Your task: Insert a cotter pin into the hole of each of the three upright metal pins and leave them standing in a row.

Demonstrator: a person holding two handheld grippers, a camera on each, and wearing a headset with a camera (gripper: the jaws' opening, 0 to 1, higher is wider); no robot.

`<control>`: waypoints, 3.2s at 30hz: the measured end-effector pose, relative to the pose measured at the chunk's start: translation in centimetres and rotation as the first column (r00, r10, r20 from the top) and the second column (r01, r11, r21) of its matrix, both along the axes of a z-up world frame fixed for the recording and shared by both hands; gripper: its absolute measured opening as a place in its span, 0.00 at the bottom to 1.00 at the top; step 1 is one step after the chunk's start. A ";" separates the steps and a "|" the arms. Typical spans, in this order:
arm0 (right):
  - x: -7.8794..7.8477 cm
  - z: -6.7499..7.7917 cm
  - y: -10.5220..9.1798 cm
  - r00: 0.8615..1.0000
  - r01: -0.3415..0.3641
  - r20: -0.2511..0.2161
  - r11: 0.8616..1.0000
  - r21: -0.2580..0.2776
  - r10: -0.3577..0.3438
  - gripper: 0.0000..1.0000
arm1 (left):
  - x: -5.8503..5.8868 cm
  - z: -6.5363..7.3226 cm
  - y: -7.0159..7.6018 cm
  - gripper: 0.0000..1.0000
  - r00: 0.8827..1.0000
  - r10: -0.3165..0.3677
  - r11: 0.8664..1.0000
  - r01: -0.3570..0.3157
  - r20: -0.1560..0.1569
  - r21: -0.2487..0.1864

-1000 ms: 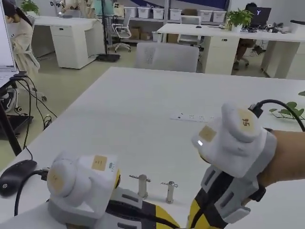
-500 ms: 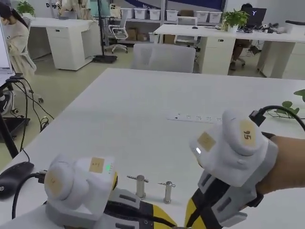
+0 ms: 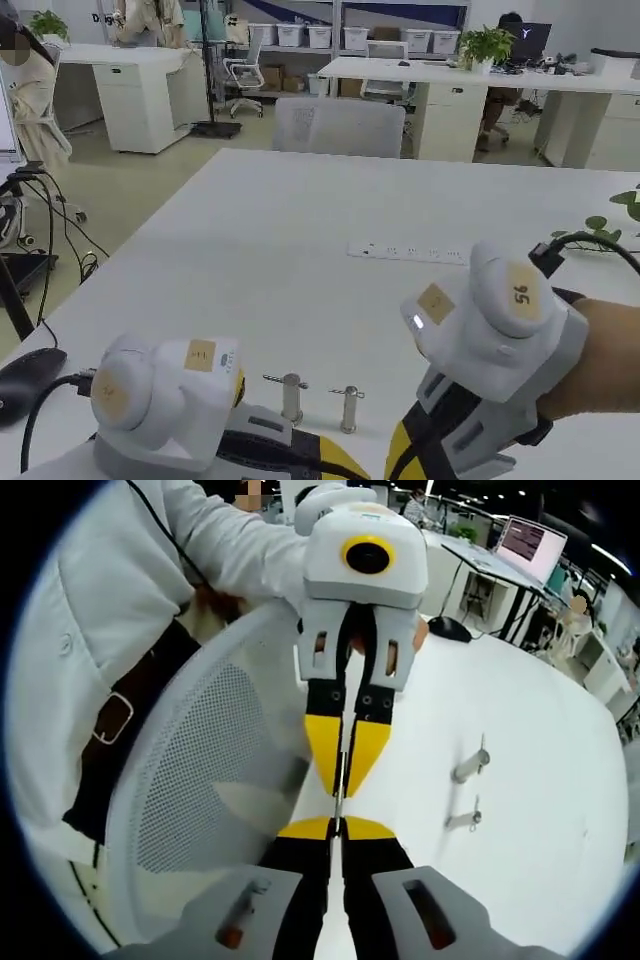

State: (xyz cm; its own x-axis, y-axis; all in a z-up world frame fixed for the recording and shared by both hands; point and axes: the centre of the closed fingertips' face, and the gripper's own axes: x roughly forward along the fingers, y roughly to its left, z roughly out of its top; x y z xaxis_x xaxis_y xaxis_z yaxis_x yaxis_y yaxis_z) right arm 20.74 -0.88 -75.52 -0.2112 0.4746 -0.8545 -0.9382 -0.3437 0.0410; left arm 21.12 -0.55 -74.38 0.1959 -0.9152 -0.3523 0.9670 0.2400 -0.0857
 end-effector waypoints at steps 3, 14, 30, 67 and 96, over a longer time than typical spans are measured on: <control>0.3 0.0 -0.1 1.000 0.024 0.012 1.000 0.004 -0.024 0.04 | 0.3 0.1 -0.1 0.01 1.000 0.012 1.000 -0.012 -0.012 -0.010; 1.1 -0.1 -1.9 0.990 0.137 0.014 0.990 0.022 -0.137 0.03 | 1.1 -1.1 0.1 0.08 0.999 0.027 1.000 -0.027 -0.026 0.001; 1.1 -1.7 -6.3 0.947 0.320 -0.003 0.947 0.005 -0.320 0.03 | 3.4 -5.9 -0.7 0.20 0.997 0.079 0.987 -0.080 0.007 0.136; 0.9 -2.8 -8.8 0.892 0.451 -0.033 0.893 0.016 -0.450 0.03 | 6.4 -10.6 -2.8 0.16 0.960 0.280 0.949 -0.278 0.006 0.146; 2.1 -5.2 -7.1 0.800 0.598 -0.013 0.798 -0.071 -0.600 0.03 | 5.9 -10.8 -3.1 0.11 0.997 0.074 0.989 -0.078 0.031 0.126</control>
